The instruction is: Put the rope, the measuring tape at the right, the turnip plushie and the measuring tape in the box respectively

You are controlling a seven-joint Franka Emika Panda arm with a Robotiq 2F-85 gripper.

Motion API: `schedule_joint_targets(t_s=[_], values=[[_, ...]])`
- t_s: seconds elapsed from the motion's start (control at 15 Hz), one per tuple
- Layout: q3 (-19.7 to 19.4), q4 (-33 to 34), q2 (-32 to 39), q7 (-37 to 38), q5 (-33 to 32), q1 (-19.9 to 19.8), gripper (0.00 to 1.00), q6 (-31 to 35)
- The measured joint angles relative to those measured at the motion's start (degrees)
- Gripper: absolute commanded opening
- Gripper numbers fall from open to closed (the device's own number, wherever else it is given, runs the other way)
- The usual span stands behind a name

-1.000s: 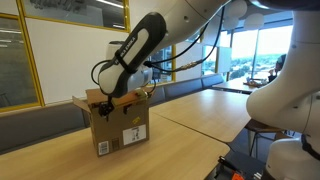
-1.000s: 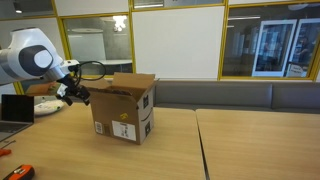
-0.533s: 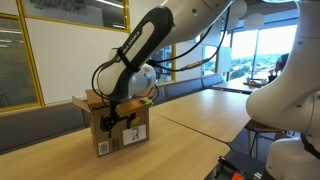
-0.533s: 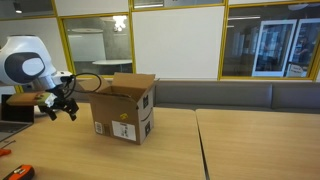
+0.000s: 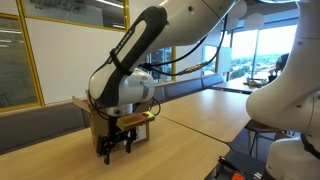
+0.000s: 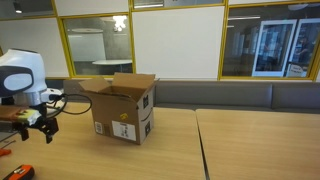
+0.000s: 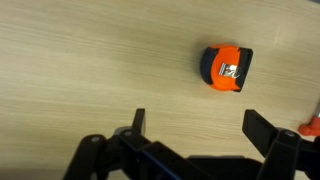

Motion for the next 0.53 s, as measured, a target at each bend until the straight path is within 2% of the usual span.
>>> schedule_joint_targets(t_s=[0.53], values=[[3.24,0.32,-7.46,-12.78,23.52,-0.4,1.0,-7.33]])
